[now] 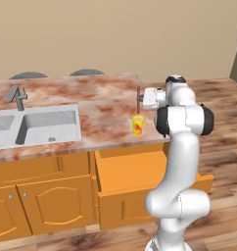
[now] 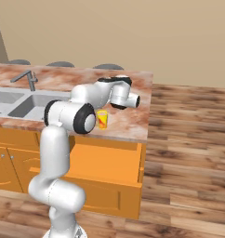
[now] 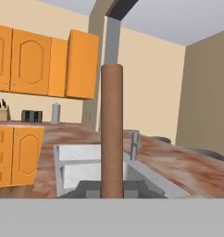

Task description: Pick up the straw from the left drawer and put it inside the smoothie cup.

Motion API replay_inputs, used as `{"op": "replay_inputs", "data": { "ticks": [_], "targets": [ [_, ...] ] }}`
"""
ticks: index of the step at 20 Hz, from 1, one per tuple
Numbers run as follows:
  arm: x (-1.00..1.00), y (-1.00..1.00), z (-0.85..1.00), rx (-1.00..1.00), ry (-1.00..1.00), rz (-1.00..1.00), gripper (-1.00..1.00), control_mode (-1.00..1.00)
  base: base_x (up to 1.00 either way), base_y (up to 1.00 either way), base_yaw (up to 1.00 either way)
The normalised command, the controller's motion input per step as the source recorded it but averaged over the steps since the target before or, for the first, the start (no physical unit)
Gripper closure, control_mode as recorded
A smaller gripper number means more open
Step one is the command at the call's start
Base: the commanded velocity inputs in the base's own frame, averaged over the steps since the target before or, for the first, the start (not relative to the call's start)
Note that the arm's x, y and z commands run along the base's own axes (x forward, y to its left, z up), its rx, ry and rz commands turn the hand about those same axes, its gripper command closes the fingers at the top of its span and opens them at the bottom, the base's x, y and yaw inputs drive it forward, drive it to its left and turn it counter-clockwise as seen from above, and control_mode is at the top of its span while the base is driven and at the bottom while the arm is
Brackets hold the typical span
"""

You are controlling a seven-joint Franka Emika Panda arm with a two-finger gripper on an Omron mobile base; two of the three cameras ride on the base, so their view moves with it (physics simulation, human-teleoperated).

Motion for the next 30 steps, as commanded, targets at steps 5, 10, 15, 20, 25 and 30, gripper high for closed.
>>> {"op": "replay_inputs", "data": {
  "ticks": [5,10,15,20,25,30],
  "targets": [
    [-0.10,0.00,0.00,-0.01,0.09,0.00,1.00,-1.00,0.00,0.00,0.00],
    [-0.01,0.00,-0.28,-0.03,0.08,0.00,1.00,-1.00,0.00,0.00,0.00],
    [0.00,0.00,-0.33,-0.01,0.01,0.00,1.00,-1.00,0.00,0.00,0.00],
    [0.00,0.00,-0.17,0.00,0.00,0.00,1.00,-1.00,0.00,0.00,0.00],
    [0.00,0.00,-0.14,0.00,0.00,0.00,1.00,-1.00,0.00,0.00,0.00],
    [0.00,0.00,-0.05,0.00,-0.03,0.01,1.00,-1.00,0.00,0.00,0.00]
  ]
}}
